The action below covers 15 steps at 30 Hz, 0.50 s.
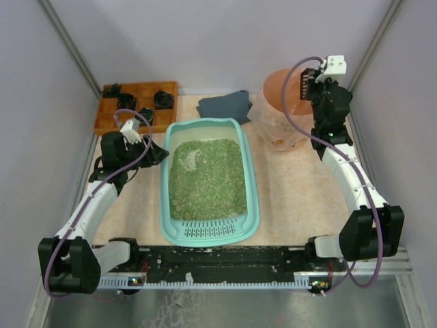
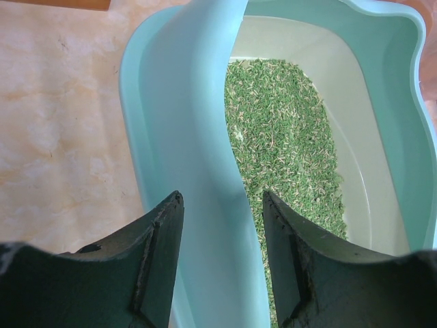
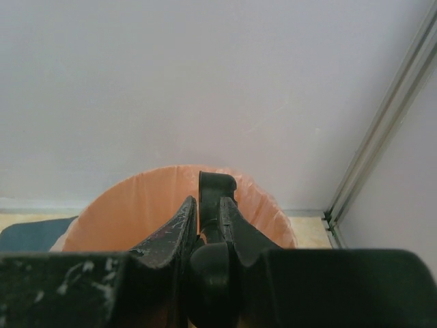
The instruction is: Clean the litter box
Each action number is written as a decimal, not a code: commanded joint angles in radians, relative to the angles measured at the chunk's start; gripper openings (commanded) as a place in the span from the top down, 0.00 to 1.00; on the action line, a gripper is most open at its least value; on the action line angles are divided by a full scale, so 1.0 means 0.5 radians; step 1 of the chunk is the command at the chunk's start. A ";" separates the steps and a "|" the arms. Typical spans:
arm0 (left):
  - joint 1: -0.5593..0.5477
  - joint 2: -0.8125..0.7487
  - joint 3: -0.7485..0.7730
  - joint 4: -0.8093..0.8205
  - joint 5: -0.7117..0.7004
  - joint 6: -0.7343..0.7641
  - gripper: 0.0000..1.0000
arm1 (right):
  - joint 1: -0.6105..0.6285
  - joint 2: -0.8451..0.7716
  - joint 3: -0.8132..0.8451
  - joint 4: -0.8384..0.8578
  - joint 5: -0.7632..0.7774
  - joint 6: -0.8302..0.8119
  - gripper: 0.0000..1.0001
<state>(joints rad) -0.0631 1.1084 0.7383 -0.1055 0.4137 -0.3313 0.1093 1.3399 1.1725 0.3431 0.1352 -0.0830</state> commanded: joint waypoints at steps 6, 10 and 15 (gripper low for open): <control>-0.004 -0.039 0.027 0.015 0.022 0.034 0.44 | 0.008 -0.299 -0.077 0.364 -0.239 0.234 1.00; -0.003 -0.032 0.027 0.017 0.023 0.033 0.44 | 0.007 -0.438 -0.133 0.364 -0.427 0.607 1.00; -0.002 -0.020 0.030 0.020 0.039 0.025 0.44 | 0.101 -0.520 -0.211 0.281 -0.748 1.078 1.00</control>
<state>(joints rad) -0.0631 1.1084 0.7383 -0.1055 0.4137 -0.3317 0.1162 1.1206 1.0920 0.4492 -0.0856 0.2340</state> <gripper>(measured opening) 0.560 0.156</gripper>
